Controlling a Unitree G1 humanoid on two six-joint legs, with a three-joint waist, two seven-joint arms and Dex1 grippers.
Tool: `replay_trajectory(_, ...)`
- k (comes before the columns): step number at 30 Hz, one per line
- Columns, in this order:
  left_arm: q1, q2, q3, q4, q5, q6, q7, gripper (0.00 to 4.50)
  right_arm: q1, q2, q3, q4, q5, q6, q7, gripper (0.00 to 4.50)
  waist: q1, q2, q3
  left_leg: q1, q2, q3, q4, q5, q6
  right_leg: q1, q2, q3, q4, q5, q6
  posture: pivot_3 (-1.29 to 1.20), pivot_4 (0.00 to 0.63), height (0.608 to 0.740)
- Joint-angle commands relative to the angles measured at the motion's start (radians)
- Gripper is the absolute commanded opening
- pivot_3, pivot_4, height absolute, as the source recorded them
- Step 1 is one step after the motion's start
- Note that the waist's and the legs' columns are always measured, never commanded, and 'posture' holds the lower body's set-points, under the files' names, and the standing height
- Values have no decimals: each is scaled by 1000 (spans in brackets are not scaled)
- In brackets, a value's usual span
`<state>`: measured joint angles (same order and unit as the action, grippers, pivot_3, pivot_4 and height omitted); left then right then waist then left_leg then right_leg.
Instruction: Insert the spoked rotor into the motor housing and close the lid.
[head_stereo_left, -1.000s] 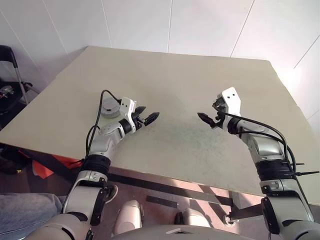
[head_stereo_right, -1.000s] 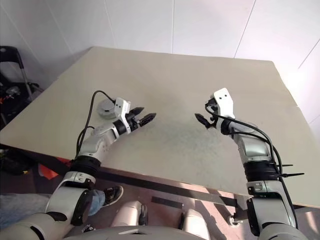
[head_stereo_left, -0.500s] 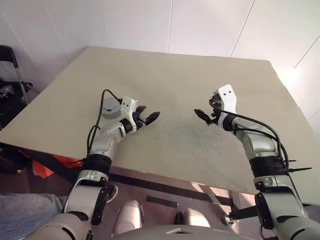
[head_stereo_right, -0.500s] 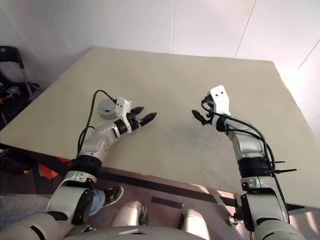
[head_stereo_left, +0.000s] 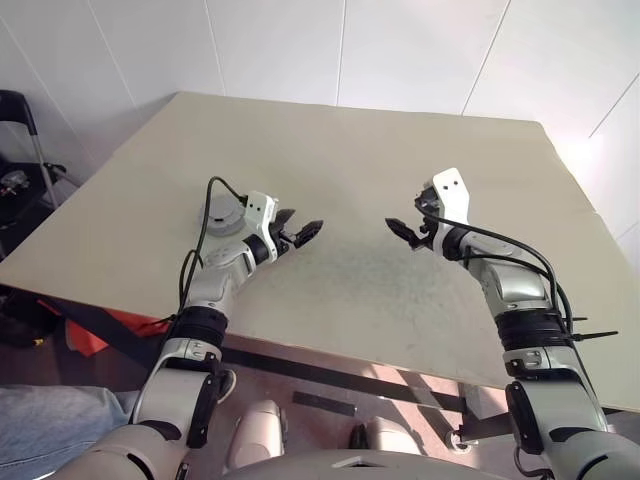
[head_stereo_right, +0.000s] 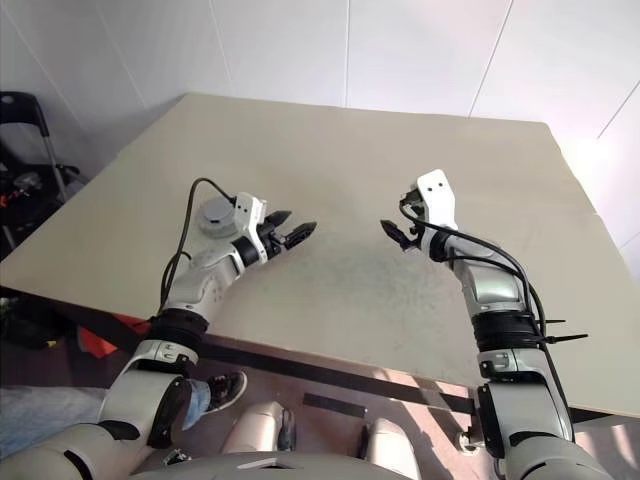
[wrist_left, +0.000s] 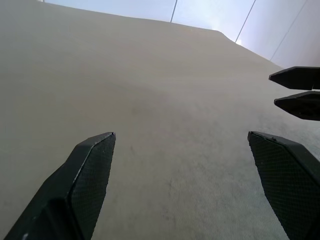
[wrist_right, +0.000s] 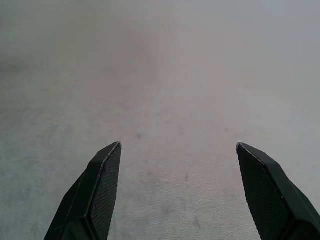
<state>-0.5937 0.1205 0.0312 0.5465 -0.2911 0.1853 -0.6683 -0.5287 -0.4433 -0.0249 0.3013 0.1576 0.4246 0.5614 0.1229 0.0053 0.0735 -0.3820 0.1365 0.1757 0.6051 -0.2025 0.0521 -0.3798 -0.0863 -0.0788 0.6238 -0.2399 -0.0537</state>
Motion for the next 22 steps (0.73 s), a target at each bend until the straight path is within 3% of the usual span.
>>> replay_trajectory(1,-26,-1,4,-18,1,-19,-3,4481,-30,0,-8,-8,-4,-16,-7,4132,0,0,0,0,0,0,0,0,0,0,0,0,0,0,0,0,0,740)
replay_trajectory(22,-17,-13,2,-23,8,-24,8,4481,-50,2,-1,33,-23,-31,0,4132,0,0,0,0,0,0,0,-1,-1,0,0,0,0,0,0,0,0,740)
